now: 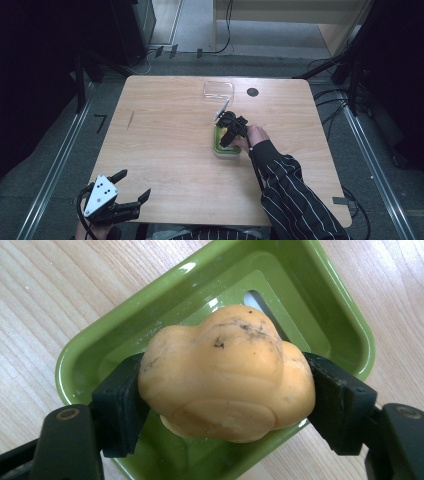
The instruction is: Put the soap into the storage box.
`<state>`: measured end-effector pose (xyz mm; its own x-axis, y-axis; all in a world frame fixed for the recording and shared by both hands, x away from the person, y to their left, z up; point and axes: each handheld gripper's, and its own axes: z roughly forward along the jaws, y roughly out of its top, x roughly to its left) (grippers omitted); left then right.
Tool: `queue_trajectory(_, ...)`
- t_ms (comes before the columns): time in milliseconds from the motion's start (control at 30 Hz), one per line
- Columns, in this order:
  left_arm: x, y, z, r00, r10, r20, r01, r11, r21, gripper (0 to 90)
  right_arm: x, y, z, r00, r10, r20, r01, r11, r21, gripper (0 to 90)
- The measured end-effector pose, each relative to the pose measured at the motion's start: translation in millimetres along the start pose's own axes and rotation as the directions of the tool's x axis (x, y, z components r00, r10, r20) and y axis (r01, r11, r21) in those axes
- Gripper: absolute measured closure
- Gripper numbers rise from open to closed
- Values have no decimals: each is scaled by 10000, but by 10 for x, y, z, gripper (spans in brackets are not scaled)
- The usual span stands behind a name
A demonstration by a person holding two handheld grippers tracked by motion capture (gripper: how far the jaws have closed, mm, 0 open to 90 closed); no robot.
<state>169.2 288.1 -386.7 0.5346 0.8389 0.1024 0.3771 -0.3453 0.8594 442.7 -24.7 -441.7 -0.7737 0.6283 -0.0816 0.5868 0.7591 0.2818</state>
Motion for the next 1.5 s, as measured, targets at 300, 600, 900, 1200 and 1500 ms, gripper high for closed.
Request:
queue_trajectory(300,2,-1,-2,10000,-1,0,1,10000,-24,136,-4,31,27,9999,-103,68,104,9999,-56,259)
queue_trajectory(600,0,-1,-2,10000,-10,-18,10,10000,-40,136,0,33,42,10000,-1,81,3,9998,-186,258)
queue_trajectory(900,-1,-1,-2,10000,-8,-19,7,10000,-37,136,-9,28,61,10000,44,83,-42,9998,-217,250)
queue_trajectory(1200,-1,0,-1,10000,3,-19,-3,10000,-52,136,-18,21,42,9999,117,35,-116,9994,-337,166)
queue_trajectory(1500,0,12,19,10000,28,44,-27,10000,-65,136,-34,-20,-109,9997,247,3,-246,9971,-724,128)
